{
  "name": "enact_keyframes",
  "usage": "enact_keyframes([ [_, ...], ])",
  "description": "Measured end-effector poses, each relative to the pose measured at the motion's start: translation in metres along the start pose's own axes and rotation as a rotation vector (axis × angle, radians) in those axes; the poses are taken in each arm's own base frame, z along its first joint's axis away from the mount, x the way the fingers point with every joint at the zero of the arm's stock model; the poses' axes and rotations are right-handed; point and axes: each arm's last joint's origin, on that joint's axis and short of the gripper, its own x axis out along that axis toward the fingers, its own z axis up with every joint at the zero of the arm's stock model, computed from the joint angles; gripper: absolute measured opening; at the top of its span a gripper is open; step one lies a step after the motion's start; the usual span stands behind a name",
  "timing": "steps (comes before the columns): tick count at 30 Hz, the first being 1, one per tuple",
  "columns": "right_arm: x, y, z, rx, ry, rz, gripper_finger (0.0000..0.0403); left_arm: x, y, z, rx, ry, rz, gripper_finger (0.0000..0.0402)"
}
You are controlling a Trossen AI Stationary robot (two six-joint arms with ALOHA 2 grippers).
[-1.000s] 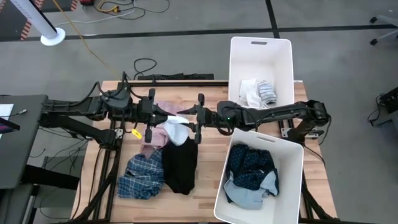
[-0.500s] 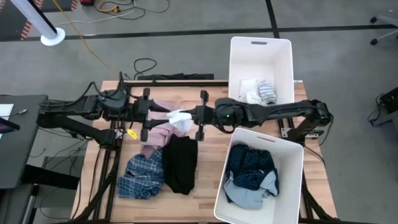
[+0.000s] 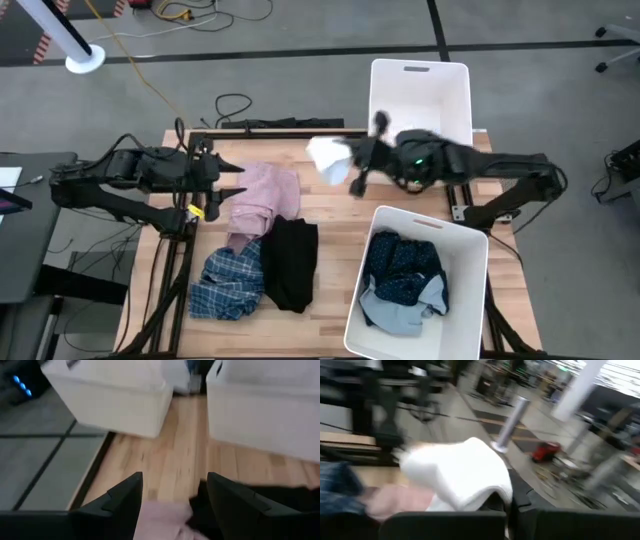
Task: Sort clothes
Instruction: Put the white sock in the top laundry bin
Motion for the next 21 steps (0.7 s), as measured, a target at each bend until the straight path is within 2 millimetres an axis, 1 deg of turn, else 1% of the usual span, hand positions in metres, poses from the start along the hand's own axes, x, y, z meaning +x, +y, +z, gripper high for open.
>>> enact_keyframes([
  [4, -0.02, -0.029, -0.001, 0.017, 0.047, -0.114, 0.0001, 0.008, -0.004, -0.015, 0.007, 0.087, -0.002, 0.0217],
  [6, -0.026, -0.042, -0.005, 0.034, 0.083, -0.161, 0.0001, 0.014, -0.006, -0.021, 0.013, 0.119, -0.004, 0.0217],
  [10, -0.031, -0.071, -0.018, 0.067, 0.169, -0.252, 0.0001, 0.026, -0.011, -0.035, 0.029, 0.179, -0.007, 0.0217],
  [16, -0.03, -0.111, -0.049, 0.127, 0.385, -0.405, 0.0001, 0.041, -0.017, -0.054, 0.039, 0.25, -0.007, 0.0217],
  [21, -0.027, -0.135, -0.079, 0.194, 0.602, -0.493, 0.0002, 0.05, -0.021, -0.068, 0.043, 0.299, -0.026, 0.0217],
])
